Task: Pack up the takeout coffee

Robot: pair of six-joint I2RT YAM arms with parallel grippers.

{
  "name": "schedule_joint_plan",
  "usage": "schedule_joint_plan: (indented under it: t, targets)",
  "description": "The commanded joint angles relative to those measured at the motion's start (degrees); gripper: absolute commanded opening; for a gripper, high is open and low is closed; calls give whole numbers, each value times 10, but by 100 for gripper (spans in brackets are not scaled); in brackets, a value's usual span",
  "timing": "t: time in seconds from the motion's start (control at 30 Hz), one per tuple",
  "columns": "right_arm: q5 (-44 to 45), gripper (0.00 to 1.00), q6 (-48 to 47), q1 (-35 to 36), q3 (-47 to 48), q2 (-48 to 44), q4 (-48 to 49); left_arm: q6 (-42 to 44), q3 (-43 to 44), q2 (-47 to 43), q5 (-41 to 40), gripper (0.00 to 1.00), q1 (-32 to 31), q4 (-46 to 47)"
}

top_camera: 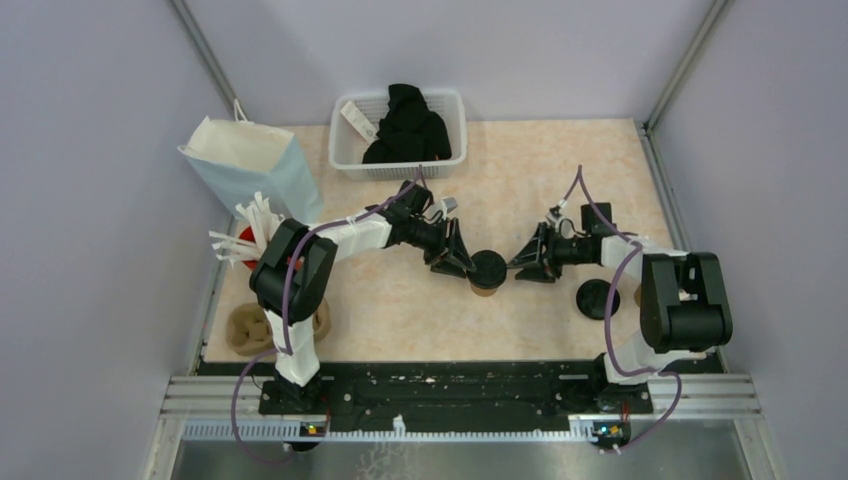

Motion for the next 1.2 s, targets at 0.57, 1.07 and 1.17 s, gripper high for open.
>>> schedule_joint_plan:
  t: [0.57, 1.07, 1.17]
  targets:
    - [111, 67, -49, 13, 122, -39, -145, 21, 54, -33, -30, 77, 0, -45]
    - [65, 75, 77, 93, 0, -136, -56, 130, 187, 51, -31, 75, 4, -99]
    - [76, 75, 114, 115, -23, -136, -11, 139, 192, 63, -23, 75, 4, -104]
